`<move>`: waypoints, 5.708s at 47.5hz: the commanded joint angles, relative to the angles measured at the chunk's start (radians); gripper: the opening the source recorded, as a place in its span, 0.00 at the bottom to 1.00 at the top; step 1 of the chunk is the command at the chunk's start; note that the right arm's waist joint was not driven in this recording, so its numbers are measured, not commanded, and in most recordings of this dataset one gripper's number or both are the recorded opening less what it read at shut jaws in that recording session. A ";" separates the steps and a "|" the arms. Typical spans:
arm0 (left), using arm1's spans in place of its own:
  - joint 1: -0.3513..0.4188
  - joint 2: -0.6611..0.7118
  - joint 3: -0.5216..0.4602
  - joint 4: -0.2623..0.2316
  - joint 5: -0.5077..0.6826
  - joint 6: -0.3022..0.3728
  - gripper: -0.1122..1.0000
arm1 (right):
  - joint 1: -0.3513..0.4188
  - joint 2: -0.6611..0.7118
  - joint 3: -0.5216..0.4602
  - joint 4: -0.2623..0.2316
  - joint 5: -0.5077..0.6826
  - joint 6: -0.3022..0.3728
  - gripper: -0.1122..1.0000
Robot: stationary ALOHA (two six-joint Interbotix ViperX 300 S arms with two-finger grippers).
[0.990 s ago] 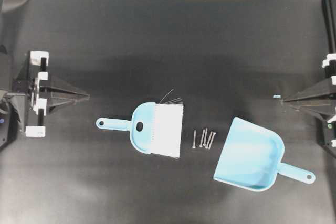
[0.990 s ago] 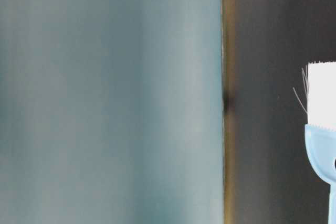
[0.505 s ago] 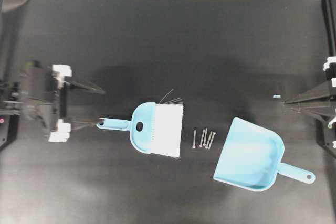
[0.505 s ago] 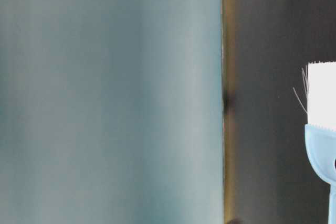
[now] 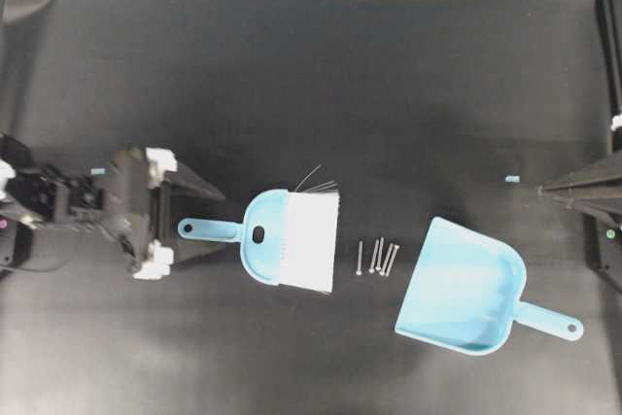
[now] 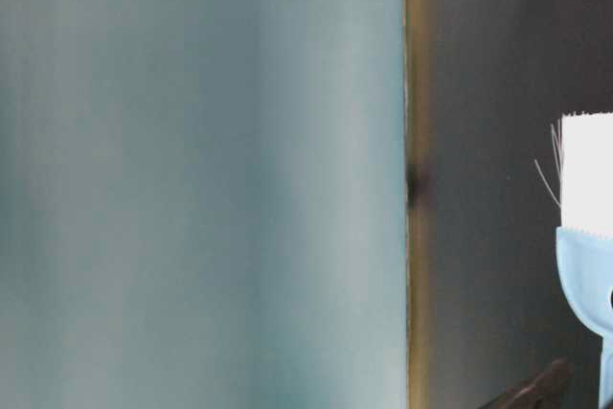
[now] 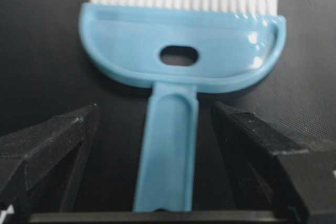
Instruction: Hold the dustpan with a person, while the left arm uses a hand brush to gather the screws into the dustpan.
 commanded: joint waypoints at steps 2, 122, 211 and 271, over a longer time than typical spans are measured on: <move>-0.025 0.018 -0.031 0.003 0.046 0.006 0.85 | 0.000 -0.017 0.009 -0.002 0.002 -0.003 0.10; 0.008 -0.270 -0.839 0.003 1.891 0.365 0.38 | 0.000 -0.187 0.095 0.003 0.199 0.026 0.10; -0.058 0.334 -1.542 0.003 1.894 0.430 0.37 | 0.000 -0.189 0.095 0.003 0.199 0.026 0.10; -0.038 -0.336 -0.684 0.005 1.301 0.305 0.38 | 0.000 -0.192 0.095 0.003 0.199 0.026 0.10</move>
